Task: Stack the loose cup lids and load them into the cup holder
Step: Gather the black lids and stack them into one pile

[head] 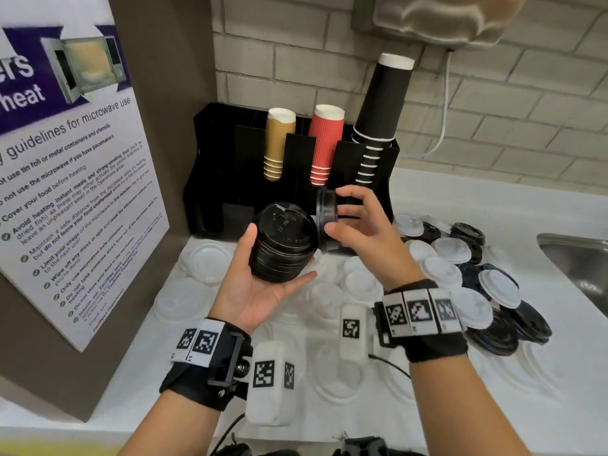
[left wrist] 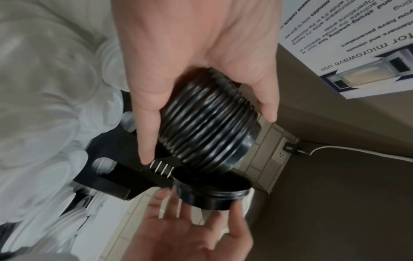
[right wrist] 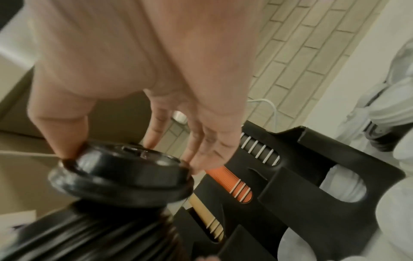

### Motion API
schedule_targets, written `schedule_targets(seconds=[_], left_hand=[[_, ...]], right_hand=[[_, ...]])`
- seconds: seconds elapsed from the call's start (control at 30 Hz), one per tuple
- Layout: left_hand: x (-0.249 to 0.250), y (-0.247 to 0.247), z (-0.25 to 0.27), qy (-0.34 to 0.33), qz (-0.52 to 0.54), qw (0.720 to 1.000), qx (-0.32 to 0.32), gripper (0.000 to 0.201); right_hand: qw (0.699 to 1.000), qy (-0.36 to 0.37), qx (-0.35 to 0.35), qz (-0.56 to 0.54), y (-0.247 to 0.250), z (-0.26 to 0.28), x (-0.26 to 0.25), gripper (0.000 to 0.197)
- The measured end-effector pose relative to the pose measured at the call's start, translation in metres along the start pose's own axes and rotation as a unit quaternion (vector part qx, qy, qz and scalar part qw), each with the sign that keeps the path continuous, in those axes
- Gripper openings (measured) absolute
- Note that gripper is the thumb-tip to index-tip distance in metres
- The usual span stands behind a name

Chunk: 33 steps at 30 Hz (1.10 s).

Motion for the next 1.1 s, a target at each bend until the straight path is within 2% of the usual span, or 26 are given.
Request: schedule_targets(seconds=[0.13, 0.37, 0.83, 0.9, 0.97, 1.03, 1.1], left_hand=[[-0.007, -0.005, 0.0, -0.003, -0.016, 1.0, -0.014, 0.06], [-0.019, -0.006, 0.004, 0.006, -0.024, 1.0, 0.012, 0.044], [-0.028, -0.011, 0.008, 0.002, -0.011, 1.0, -0.004, 0.052], [-0.03, -0.011, 0.007, -0.004, -0.018, 1.0, -0.007, 0.05], [-0.032, -0.011, 0.004, -0.001, -0.023, 1.0, -0.004, 0.047], [-0.032, -0.011, 0.002, 0.004, -0.014, 1.0, 0.002, 0.048], [-0.029, -0.012, 0.001, 0.006, 0.02, 1.0, 0.003, 0.058]], right_hand=[[0.996, 0.061, -0.028, 0.054, -0.014, 0.017, -0.007, 0.046], [0.986, 0.072, -0.042, 0.147, -0.02, 0.021, -0.014, 0.047], [0.979, 0.077, -0.044, 0.184, -0.024, 0.03, -0.013, 0.048], [0.976, 0.089, -0.059, 0.191, -0.022, 0.031, -0.015, 0.05], [0.977, 0.099, -0.045, 0.184, -0.008, 0.031, -0.017, 0.048], [0.983, 0.07, -0.001, 0.172, 0.019, 0.029, -0.016, 0.036], [0.98, 0.0, -0.003, 0.199, 0.049, 0.029, -0.007, 0.025]])
Point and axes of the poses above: each hand's wrist, its own z-axis away from the middle knuckle, its own y-axis out of the back of the hand, x = y × z, the point moved 4 cm from there along -z, towards the middle knuckle, and after that the axes turned 2 degrees about x, right-handed, at the moved point
